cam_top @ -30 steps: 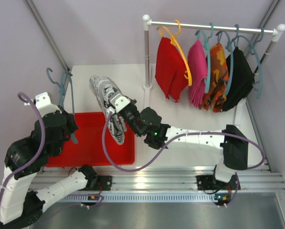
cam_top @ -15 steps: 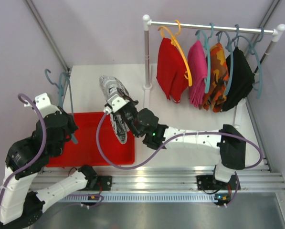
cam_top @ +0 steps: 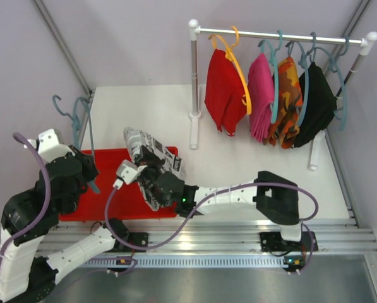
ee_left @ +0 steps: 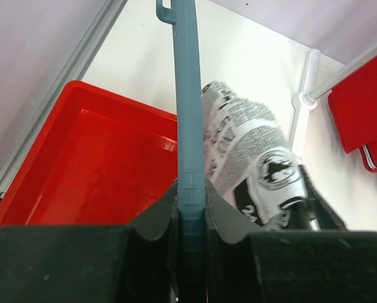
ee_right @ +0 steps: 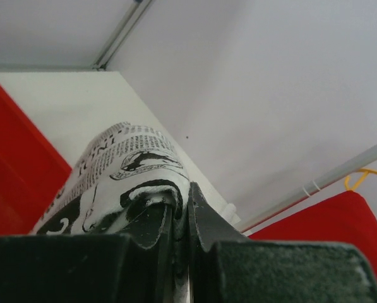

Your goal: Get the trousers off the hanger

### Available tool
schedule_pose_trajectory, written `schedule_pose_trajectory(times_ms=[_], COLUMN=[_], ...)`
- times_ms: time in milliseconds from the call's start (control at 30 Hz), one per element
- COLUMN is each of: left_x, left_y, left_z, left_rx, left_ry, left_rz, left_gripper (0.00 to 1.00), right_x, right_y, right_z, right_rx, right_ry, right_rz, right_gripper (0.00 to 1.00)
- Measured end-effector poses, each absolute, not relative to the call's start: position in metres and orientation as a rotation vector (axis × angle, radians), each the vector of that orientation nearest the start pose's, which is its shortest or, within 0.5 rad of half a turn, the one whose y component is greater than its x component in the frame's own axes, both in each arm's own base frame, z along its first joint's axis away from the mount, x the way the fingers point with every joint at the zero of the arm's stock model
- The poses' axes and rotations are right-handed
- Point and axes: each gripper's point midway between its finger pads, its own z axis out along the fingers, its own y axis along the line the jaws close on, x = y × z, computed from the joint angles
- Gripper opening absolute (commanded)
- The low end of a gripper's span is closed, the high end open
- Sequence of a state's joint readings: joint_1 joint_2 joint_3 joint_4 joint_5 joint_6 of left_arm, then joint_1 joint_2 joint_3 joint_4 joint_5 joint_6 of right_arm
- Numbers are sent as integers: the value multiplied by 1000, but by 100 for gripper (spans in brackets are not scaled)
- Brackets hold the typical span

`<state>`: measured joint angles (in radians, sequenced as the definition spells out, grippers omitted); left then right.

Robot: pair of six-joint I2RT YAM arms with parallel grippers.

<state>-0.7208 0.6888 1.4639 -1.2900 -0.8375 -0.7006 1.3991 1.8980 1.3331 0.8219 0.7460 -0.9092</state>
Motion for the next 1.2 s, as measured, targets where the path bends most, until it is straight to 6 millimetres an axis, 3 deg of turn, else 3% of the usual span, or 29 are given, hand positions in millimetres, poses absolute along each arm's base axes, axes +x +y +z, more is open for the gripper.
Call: schedule_pose_trajectory(times_ms=[167, 533, 867, 900, 933, 967, 1033, 1100, 1200], left_x=[158, 148, 143, 143, 143, 143, 143, 143, 143], left_y=[10, 17, 24, 24, 24, 24, 24, 23, 22], left_z=[365, 373, 398, 400, 401, 401, 402, 402, 402], left_rx=[-466, -492, -579, -582, -585, -589, -591, -591, -587], left_ry=[1849, 1830, 1752, 1749, 1746, 1743, 1741, 1741, 1742], left_rz=[-91, -131, -207, -212, -219, -225, -228, -233, -238], left_gripper=[0, 0, 0, 0, 0, 0, 0, 0, 0], right_x=[217, 183, 172, 171, 170, 168, 163, 156, 139], right_y=[516, 580, 635, 639, 642, 645, 649, 653, 660], right_z=[268, 252, 240, 237, 235, 231, 222, 214, 197], right_rx=[-972, -1033, -1045, -1050, -1053, -1057, -1082, -1123, -1208], right_ry=[1073, 1089, 1109, 1112, 1115, 1121, 1135, 1153, 1195], right_rz=[-73, 66, 154, 158, 161, 170, 180, 213, 321], right_gripper=[0, 0, 0, 5, 17, 53, 84, 100, 100])
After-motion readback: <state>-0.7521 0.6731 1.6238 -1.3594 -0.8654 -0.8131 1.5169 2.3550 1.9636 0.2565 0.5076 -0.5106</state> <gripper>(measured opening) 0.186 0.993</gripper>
